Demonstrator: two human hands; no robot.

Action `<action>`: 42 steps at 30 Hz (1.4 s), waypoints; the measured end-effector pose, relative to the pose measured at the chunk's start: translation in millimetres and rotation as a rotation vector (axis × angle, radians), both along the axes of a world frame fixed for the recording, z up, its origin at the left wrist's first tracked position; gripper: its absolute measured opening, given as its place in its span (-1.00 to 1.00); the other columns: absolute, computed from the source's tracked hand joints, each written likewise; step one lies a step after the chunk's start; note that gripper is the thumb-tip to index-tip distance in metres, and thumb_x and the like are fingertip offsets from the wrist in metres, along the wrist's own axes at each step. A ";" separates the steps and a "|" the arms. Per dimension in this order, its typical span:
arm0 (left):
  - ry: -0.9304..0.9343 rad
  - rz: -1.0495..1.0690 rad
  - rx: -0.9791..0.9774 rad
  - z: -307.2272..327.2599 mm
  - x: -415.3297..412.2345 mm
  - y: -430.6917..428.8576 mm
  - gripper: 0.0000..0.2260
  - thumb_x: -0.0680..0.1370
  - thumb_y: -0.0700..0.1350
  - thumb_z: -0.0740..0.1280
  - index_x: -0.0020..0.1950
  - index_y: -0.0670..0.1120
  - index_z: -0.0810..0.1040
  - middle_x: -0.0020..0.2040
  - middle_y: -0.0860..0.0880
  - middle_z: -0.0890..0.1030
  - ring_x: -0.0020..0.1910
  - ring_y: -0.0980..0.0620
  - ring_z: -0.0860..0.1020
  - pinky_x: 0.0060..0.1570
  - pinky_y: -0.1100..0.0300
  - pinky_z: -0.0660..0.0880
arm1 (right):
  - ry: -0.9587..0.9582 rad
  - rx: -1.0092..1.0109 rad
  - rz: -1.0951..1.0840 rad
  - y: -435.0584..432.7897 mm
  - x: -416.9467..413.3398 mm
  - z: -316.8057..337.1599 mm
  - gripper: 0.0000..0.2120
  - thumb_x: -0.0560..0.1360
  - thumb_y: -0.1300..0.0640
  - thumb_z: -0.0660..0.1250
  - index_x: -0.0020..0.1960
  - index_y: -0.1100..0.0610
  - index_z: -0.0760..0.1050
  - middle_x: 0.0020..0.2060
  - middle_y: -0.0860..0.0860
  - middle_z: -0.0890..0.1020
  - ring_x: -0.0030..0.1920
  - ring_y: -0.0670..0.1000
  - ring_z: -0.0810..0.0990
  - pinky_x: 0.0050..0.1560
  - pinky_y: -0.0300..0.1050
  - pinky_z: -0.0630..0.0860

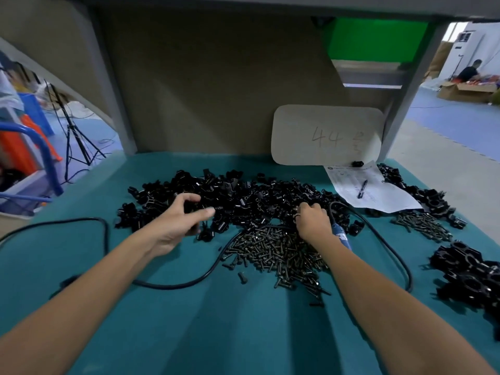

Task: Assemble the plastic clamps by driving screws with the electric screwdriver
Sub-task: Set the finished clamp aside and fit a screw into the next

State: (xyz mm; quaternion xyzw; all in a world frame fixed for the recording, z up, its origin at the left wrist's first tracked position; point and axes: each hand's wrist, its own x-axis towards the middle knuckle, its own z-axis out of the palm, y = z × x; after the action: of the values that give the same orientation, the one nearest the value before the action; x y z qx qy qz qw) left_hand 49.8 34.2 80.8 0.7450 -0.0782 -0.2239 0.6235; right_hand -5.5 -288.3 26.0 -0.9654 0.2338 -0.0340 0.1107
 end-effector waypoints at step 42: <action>-0.020 -0.067 -0.239 24.6 -111.1 -46.6 -0.83 0.70 -0.18 0.17 0.10 -0.02 0.54 -0.21 0.03 0.65 -0.29 0.15 0.55 -0.24 0.25 0.46 | -0.661 1.759 0.102 141.5 -137.8 46.8 -0.72 0.56 0.14 0.41 0.26 0.16 0.58 0.08 0.18 0.71 0.04 0.09 0.70 0.06 -0.16 0.62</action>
State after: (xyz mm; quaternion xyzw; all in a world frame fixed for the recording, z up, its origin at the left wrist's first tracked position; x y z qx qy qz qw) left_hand -61.4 -12.4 105.4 0.6645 -0.1355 -0.2263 0.6992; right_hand -143.3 -146.8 72.8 -0.4855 0.0898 -0.1126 0.8623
